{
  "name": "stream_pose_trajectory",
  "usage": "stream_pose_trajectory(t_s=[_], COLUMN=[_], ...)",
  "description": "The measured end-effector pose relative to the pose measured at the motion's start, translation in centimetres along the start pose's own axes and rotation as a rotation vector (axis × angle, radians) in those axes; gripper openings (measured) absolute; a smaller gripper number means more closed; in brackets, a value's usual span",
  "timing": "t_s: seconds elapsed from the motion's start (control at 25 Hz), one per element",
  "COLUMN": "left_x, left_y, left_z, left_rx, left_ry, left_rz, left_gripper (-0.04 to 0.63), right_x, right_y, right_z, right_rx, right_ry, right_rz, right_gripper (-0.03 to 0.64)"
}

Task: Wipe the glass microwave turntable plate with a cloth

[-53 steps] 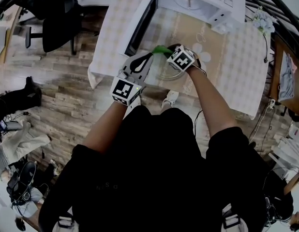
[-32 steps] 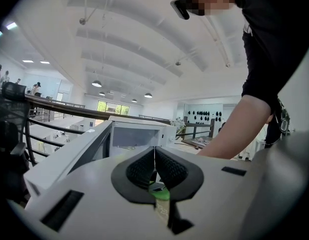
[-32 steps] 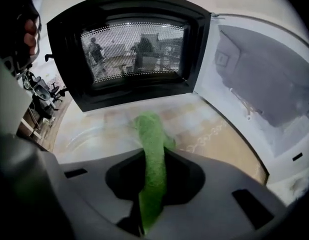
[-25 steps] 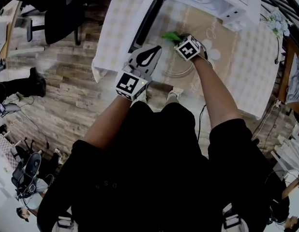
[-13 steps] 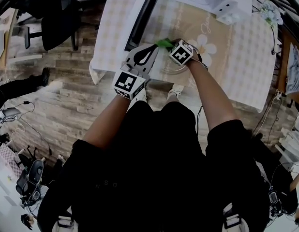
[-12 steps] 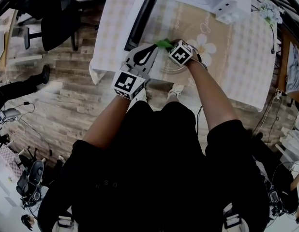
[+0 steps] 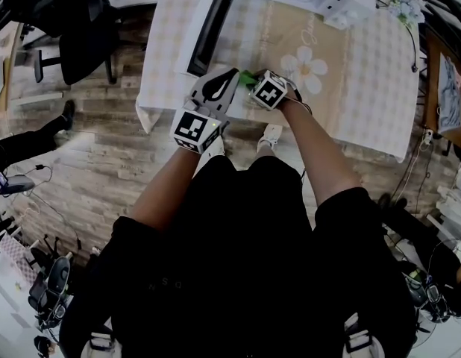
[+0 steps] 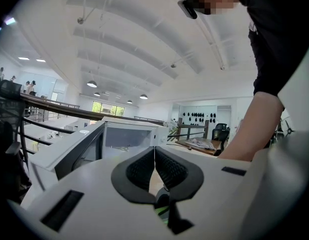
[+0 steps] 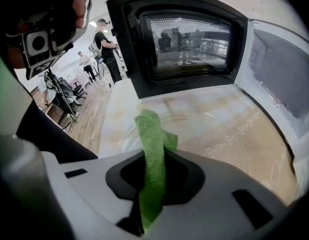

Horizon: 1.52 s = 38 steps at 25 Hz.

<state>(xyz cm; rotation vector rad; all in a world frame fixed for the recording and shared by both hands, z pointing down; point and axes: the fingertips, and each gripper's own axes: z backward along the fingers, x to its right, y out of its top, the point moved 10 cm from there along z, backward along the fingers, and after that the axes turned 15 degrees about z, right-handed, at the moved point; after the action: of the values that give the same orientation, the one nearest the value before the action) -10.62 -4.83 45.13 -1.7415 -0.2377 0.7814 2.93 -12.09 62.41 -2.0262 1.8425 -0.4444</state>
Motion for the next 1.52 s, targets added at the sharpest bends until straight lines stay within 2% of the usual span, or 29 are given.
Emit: stream_pose_trajectory(t_s=[0.28,0.6,0.72,0.8,0.84,1.0,1.08,1.32,1.52], left_x=[0.3,0.8,1.1,1.2,1.2,1.2,1.3,1.4,1.2], left_y=[-0.1,-0.3,0.0,0.0,0.0,0.0,0.0,0.2,0.7], left_z=[1.1,1.5,1.6,1.7,1.7,1.3,1.0,-0.4,-1.9], left_rx=[0.003,0.011,0.011,0.007,0.005,0.005,0.005,0.0,-0.004], left_ry=[0.004,-0.011,-0.019,-0.023,-0.023,-0.03,-0.034,-0.036,-0.027], left_rz=[-0.004,0.0,-0.011,-0.016,-0.016,-0.018,-0.018,-0.022,-0.035], left_gripper=[0.02,0.021,0.02,0.021,0.021,0.02,0.021,0.021,0.021], right_x=[-3.2,-6.9,-8.4,-10.2,-10.8,-10.2,-9.5,-6.3,-0.8], right_y=[0.4,0.4,0.8,0.8,0.7,0.6,0.2,-1.5,-1.3], right_z=[-0.1,0.0,-0.1,-0.2,-0.2,0.1,1.0,3.3,5.6], right_rx=[0.007,0.007,0.02,-0.024,-0.048,-0.009,-0.027,-0.056,-0.036], right_ry=[0.047,0.145,0.237,0.322,0.336,0.294,0.282,0.307,0.194], right_rz=[0.019,0.015,0.045,0.107,0.133,0.144,0.123,0.077,0.108], right_gripper=[0.057,0.057,0.057,0.058,0.058,0.058,0.06,0.06,0.06])
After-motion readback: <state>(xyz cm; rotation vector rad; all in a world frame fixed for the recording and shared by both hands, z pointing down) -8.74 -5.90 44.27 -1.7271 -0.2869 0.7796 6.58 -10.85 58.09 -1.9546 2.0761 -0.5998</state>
